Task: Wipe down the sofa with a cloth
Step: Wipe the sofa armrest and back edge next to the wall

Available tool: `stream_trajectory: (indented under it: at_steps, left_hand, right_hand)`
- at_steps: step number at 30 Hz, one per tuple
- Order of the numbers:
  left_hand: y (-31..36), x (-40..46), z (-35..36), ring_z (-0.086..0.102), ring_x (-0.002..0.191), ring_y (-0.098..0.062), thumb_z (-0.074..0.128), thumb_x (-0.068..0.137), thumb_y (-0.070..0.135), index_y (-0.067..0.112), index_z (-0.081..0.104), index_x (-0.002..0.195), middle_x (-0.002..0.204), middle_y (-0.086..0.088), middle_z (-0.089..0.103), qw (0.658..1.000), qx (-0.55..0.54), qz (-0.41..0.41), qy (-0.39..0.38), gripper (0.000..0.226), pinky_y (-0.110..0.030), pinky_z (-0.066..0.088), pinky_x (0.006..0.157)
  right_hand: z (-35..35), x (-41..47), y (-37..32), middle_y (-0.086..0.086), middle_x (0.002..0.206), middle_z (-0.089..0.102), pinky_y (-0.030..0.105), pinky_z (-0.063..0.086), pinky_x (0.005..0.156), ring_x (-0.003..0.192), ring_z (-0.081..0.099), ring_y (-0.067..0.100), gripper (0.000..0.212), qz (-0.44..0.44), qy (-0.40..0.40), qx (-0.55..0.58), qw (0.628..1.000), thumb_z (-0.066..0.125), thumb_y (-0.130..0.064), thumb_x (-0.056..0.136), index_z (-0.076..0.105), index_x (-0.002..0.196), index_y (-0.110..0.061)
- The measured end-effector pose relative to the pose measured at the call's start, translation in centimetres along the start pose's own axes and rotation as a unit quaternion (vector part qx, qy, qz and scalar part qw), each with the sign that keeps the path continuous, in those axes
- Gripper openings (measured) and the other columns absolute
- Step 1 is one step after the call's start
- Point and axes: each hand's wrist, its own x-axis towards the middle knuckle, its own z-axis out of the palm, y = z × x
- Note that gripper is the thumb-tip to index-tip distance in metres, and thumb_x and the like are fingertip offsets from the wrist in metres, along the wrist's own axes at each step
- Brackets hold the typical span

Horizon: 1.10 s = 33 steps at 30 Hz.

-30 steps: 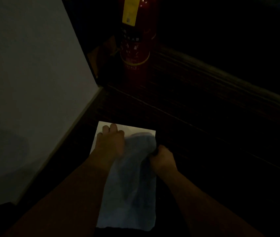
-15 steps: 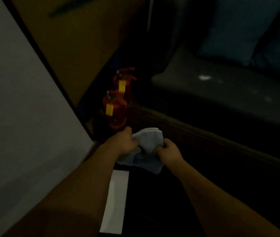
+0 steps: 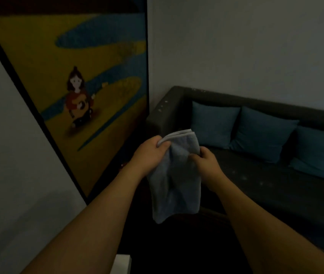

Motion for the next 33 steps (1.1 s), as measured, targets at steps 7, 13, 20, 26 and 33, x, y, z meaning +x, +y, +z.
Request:
stream_trajectory:
  at_steps: [7, 13, 20, 26, 33]
  left_hand:
    - [2.3, 3.2, 2.1, 0.06, 0.09, -0.009, 0.044, 0.1, 0.029, 0.024, 0.06, 0.098, 0.094, 0.004, 0.063, 0.992, -0.098, 0.048, 0.057, 0.017, -0.025, 0.044, 0.07]
    - [1.7, 10.3, 3.3, 0.061, 0.089, -0.015, 0.044, 0.1, 0.03, 0.018, 0.057, 0.099, 0.095, -0.003, 0.061, 0.984, -0.163, 0.007, 0.069, 0.018, -0.026, 0.045, 0.068]
    - [3.4, 21.1, 4.6, 0.062, 0.09, -0.015, 0.046, 0.1, 0.028, 0.017, 0.058, 0.097, 0.097, -0.003, 0.063, 0.977, -0.2, -0.007, 0.073, 0.016, -0.026, 0.048, 0.071]
    - [3.0, 29.8, 4.1, 0.058, 0.089, -0.01, 0.044, 0.101, 0.031, 0.021, 0.057, 0.101, 0.097, 0.002, 0.06, 0.979, -0.16, -0.034, 0.122, 0.017, -0.025, 0.044, 0.067]
    - [-2.5, 39.4, 1.2, 0.058, 0.093, -0.018, 0.041, 0.099, 0.039, 0.019, 0.053, 0.11, 0.107, -0.004, 0.058, 0.962, -0.111, -0.166, 0.186, 0.026, -0.036, 0.051, 0.078]
  right_hand:
    - [-3.6, 3.5, 1.3, 0.009, 0.113, 0.062, 0.043, 0.053, 0.088, 0.103, 0.06, 0.025, 0.028, 0.148, -0.134, -0.054, 0.978, 0.058, -0.011, 0.085, 0.058, 0.113, -0.017]
    - [-5.0, 10.5, 1.5, 0.01, 0.106, 0.065, 0.043, 0.052, 0.086, 0.096, 0.063, 0.025, 0.015, 0.12, -0.051, -0.01, 0.991, 0.059, -0.021, 0.09, 0.06, 0.105, -0.018]
    - [-6.3, 20.9, 2.9, 0.004, 0.113, 0.058, 0.041, 0.048, 0.089, 0.103, 0.057, 0.021, 0.024, 0.155, -0.1, 0.01, 0.983, 0.058, -0.037, 0.091, 0.054, 0.11, -0.024]
    - [-5.6, 31.6, 2.8, 0.006, 0.109, 0.058, 0.039, 0.048, 0.086, 0.099, 0.056, 0.019, 0.021, 0.085, -0.084, -0.001, 0.993, 0.053, -0.03, 0.095, 0.049, 0.111, -0.017]
    - [-3.2, 43.4, 0.2, 0.003, 0.09, 0.058, 0.025, 0.043, 0.06, 0.079, 0.056, 0.015, 0.013, 0.004, -0.076, -0.04, 0.996, 0.047, -0.035, 0.098, 0.049, 0.097, -0.022]
